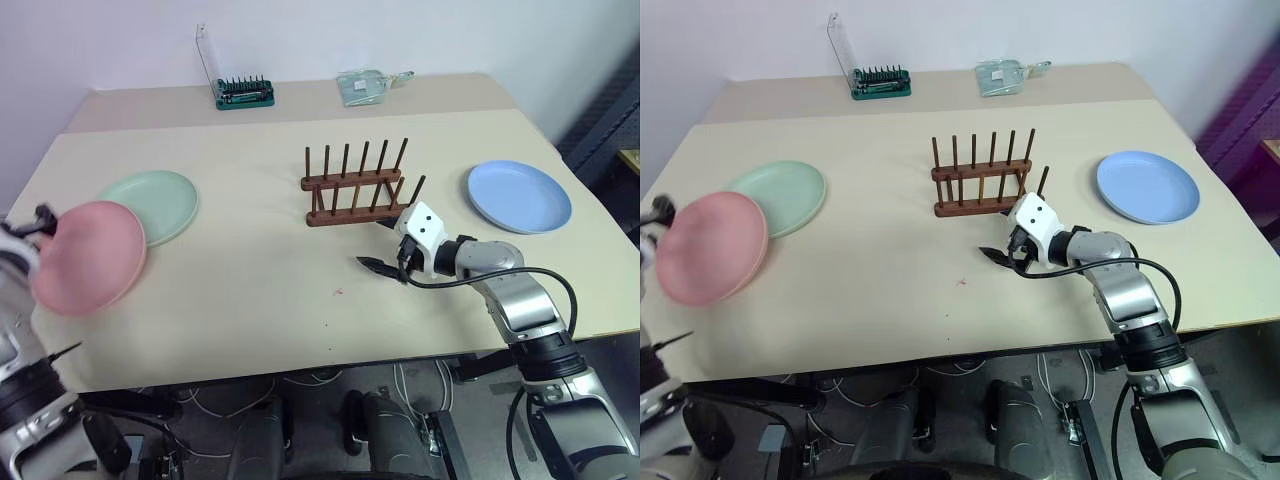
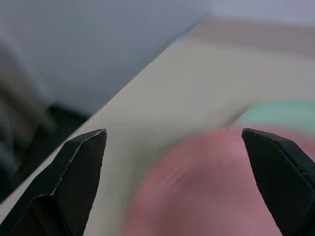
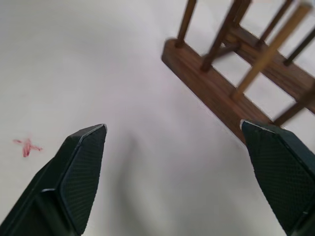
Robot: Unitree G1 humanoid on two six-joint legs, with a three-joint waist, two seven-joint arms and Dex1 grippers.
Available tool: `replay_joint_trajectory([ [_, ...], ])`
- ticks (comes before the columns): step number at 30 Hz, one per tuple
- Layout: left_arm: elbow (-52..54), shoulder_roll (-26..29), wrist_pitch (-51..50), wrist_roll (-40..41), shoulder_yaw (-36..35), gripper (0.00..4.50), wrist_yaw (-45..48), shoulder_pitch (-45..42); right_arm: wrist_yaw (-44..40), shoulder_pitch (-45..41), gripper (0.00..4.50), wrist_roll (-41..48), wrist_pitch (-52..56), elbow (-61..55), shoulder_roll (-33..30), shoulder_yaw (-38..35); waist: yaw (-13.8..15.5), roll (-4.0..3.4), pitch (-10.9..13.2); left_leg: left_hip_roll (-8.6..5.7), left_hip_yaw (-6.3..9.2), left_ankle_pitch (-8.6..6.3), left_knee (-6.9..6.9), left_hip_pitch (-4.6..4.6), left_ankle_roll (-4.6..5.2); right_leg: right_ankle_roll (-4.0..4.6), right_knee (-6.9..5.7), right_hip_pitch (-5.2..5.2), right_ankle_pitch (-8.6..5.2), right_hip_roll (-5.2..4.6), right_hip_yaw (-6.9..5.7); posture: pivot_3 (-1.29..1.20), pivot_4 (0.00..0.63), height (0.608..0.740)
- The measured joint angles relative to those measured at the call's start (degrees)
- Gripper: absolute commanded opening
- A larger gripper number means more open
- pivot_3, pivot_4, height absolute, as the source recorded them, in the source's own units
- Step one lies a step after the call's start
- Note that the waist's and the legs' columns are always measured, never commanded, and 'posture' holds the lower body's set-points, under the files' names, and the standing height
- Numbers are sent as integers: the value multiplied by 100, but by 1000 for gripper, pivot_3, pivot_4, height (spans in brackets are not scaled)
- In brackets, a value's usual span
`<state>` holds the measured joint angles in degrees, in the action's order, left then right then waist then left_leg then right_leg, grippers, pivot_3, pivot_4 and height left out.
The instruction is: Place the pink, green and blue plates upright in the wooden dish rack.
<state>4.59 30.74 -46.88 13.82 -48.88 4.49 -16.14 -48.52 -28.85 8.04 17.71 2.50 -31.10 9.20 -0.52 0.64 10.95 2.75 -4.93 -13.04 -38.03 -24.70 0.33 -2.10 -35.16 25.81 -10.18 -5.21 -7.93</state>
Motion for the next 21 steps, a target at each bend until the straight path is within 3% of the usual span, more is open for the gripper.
replay_joint_trajectory([
  [7, 434, -711, -686, 557, -364, 4500, -130, 620, -88, -240, 4472, -99, -312, 407, 124, 116, 137, 11, -1, -1, 2, -11, -8, 0, -20, 23, 5, -5, -13, -9, -3, 0, 150, 730],
  [10, 421, -972, -783, 733, -450, 3633, -363, 594, -90, -245, 4500, -110, -383, 446, 148, 126, 124, 13, 0, 0, 1, -11, -8, -1, -20, 23, 5, -5, -13, -8, -3, 0, 150, 730],
  [17, 232, -1120, -708, 1188, -579, 52, -534, 367, -83, -213, 4500, -109, -400, 398, 134, 119, 123, 13, 0, 0, -1, -10, -8, 0, -20, 23, 4, -4, -13, -6, -3, 0, 150, 730],
  [21, 107, -1113, -485, 1327, -518, 19, -556, 259, -68, -53, 4500, -106, -397, 216, 90, 110, 121, 6, -4, 0, -2, -11, -7, 0, -20, 23, 4, -4, -13, -7, -3, 0, 150, 730],
])
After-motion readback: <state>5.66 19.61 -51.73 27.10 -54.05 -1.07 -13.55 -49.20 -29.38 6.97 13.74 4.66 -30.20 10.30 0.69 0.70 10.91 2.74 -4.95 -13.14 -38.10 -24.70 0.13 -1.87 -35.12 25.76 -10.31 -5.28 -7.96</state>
